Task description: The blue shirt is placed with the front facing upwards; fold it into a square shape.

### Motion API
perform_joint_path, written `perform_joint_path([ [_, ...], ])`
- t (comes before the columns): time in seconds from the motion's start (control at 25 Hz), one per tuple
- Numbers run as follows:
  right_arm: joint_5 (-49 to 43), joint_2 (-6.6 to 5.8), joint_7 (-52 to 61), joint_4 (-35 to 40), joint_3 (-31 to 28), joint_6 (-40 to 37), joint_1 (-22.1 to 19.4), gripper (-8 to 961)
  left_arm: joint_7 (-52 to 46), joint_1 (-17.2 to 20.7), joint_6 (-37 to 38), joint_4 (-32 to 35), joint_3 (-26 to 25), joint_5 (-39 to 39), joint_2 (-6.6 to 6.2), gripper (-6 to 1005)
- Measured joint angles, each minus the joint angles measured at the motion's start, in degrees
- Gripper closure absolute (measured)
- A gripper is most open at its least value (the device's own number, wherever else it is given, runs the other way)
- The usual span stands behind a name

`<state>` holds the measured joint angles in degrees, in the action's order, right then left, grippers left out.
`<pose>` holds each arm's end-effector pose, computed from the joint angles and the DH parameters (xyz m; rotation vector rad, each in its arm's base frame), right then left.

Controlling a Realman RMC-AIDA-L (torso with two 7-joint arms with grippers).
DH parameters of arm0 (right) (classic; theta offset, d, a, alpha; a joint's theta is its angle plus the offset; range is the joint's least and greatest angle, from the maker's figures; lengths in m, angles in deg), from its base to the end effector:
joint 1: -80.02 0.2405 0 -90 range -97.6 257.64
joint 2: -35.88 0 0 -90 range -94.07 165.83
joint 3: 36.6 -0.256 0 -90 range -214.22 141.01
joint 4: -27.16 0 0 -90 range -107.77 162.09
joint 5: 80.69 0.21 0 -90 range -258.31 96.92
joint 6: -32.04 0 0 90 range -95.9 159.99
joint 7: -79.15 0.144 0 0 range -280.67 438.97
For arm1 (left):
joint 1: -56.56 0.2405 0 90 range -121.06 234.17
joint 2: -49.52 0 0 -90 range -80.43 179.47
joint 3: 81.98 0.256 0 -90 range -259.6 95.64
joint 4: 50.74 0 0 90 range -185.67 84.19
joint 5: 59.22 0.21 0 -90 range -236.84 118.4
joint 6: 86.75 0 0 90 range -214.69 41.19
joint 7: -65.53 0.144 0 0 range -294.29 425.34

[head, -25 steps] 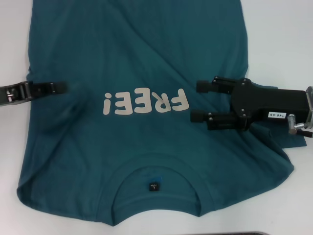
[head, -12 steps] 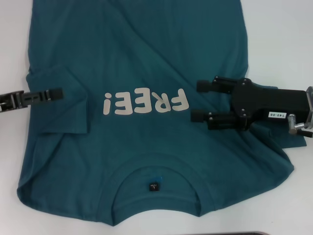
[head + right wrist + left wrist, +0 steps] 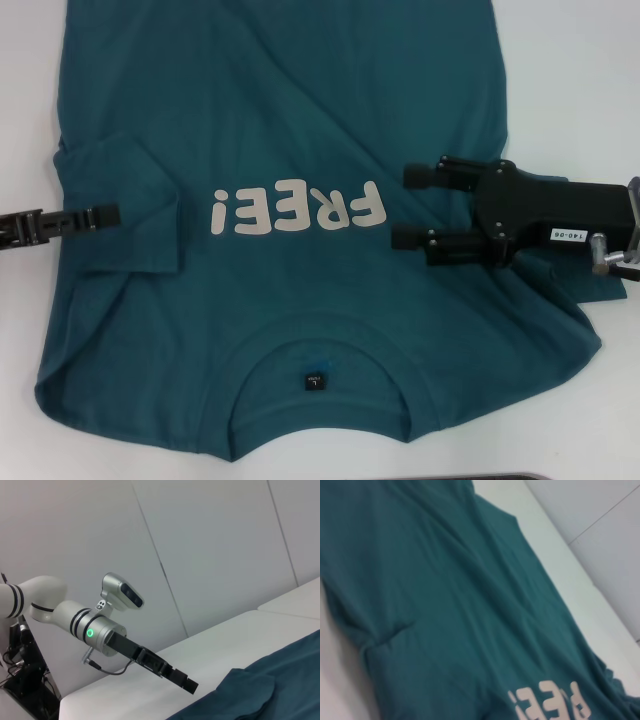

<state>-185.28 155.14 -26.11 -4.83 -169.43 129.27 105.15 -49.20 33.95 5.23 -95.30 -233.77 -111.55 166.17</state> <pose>0.2603 0.2835 -0.0198 -2.8067 0.6519 0.9694 -0.3366 0.2905 0.0483 -2.3128 -1.5754 -0.5896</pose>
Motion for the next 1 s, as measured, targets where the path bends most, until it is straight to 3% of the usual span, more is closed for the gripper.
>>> perform_joint_path([
  [1.0,0.1,0.00,0.1,0.0,0.0,0.3,0.1,40,1.0,0.2,-5.1,1.1,1.9,4.5,1.03,294],
])
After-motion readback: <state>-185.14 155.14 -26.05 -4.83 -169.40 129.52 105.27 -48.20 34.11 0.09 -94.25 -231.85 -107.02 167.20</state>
